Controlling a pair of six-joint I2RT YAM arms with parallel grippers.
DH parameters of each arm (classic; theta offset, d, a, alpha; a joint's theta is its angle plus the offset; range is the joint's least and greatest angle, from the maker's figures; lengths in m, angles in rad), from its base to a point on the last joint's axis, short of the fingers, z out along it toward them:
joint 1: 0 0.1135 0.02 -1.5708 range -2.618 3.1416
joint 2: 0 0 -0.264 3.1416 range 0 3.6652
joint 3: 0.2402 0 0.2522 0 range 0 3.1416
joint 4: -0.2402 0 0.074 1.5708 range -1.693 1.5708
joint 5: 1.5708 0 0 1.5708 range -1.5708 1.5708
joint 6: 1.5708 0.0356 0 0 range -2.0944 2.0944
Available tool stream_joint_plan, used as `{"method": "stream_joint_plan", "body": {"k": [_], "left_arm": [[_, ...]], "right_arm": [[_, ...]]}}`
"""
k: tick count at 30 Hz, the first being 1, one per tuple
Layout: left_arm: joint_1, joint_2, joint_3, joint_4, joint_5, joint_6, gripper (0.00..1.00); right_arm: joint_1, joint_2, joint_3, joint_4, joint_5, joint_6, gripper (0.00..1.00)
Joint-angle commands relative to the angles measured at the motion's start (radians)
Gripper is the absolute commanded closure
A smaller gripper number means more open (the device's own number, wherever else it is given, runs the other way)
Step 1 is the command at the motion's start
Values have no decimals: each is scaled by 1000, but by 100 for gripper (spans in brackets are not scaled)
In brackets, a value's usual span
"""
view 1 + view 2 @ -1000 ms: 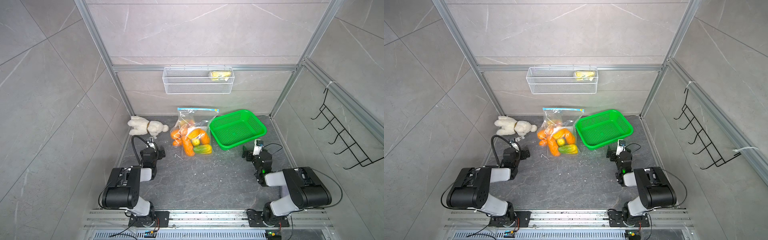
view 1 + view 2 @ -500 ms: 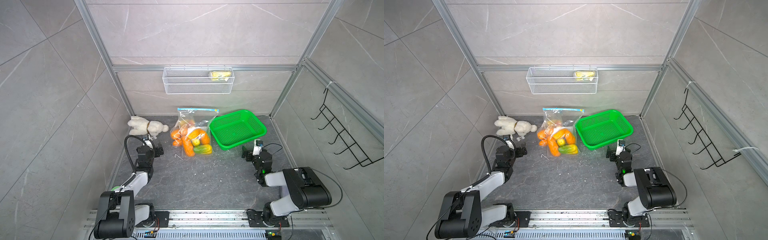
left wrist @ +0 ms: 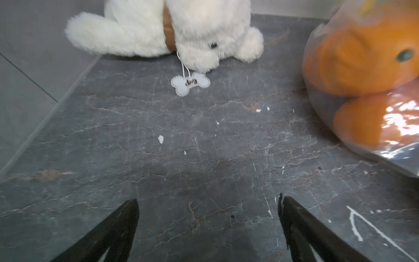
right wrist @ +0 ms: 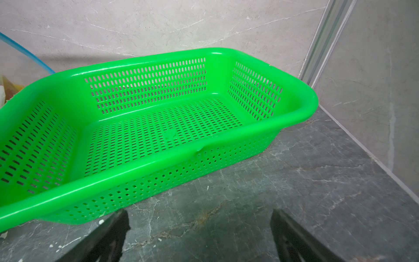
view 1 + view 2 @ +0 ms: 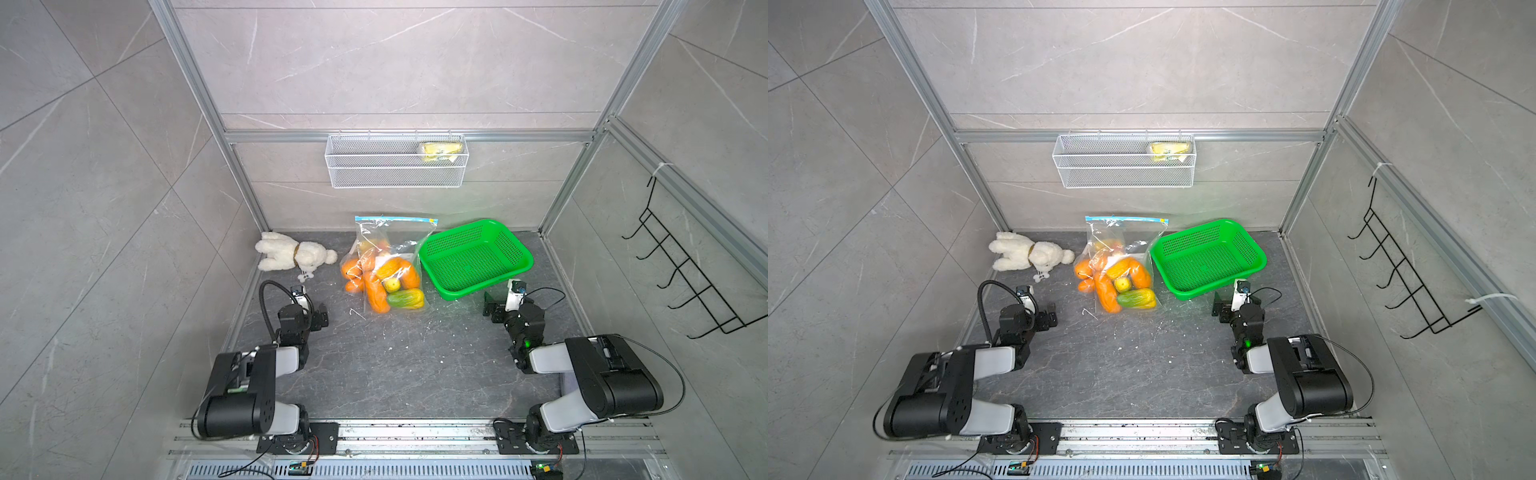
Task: Place the mango in a zip-top bag and seal the zipper
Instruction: Reset both arms
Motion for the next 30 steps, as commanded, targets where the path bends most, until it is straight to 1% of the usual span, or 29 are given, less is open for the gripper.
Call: {"method": "stream_joint_plan", "body": {"k": [1,3,4,8,15,21,30], "left_arm": [[14,28,11,161,33,37,0],[15,31,-3,195,47,44,0],[14,30,4,179,57,47,0],[26,33,29,133,40,28,0],[25,33,35,124,30,25,0],[25,32,34,124,30,24,0],[25,34,36,123,29,25,0]], "right_arm": [[-2,5,-4,6,16,1,0],[-4,4,3,-8,41,10,0],[-3,1,7,-20,61,18,0],[-2,1,8,-19,66,16,0],[-4,2,6,-16,63,15,0],[-3,0,35,-73,34,3,0],[8,1,45,-91,54,-5,0]]}}
